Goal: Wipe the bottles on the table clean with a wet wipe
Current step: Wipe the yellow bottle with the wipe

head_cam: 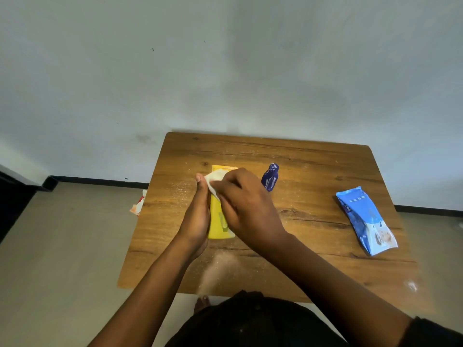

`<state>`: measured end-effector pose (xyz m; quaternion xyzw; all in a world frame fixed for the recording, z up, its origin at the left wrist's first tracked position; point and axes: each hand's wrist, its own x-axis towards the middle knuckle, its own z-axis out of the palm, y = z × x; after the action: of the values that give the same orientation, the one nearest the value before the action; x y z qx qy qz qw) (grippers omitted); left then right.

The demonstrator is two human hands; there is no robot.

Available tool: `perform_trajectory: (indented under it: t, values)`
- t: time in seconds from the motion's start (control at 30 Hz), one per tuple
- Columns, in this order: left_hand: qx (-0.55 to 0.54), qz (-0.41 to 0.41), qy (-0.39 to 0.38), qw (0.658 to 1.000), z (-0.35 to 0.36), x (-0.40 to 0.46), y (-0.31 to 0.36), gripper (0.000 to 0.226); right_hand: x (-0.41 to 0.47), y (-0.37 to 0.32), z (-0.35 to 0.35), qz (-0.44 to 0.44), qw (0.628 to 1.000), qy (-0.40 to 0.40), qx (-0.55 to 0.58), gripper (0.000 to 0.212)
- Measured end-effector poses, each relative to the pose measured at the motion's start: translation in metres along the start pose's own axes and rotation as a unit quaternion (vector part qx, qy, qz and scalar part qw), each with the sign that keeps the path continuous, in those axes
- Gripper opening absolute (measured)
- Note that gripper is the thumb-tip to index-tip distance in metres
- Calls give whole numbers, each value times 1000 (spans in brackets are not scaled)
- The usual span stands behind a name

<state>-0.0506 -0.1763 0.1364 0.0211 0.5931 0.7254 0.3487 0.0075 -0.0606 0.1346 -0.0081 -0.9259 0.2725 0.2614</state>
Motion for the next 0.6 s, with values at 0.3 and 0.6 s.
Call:
perform_trajectory:
  t: [0.3, 0.6]
  values:
    - [11, -7, -9, 1000, 3, -3, -4, 68, -6, 6, -13, 13, 1000, 27, -7, 30]
    - [28, 15, -27, 999, 5, -4, -2, 65, -8, 18, -21, 68, 993, 85, 43, 26]
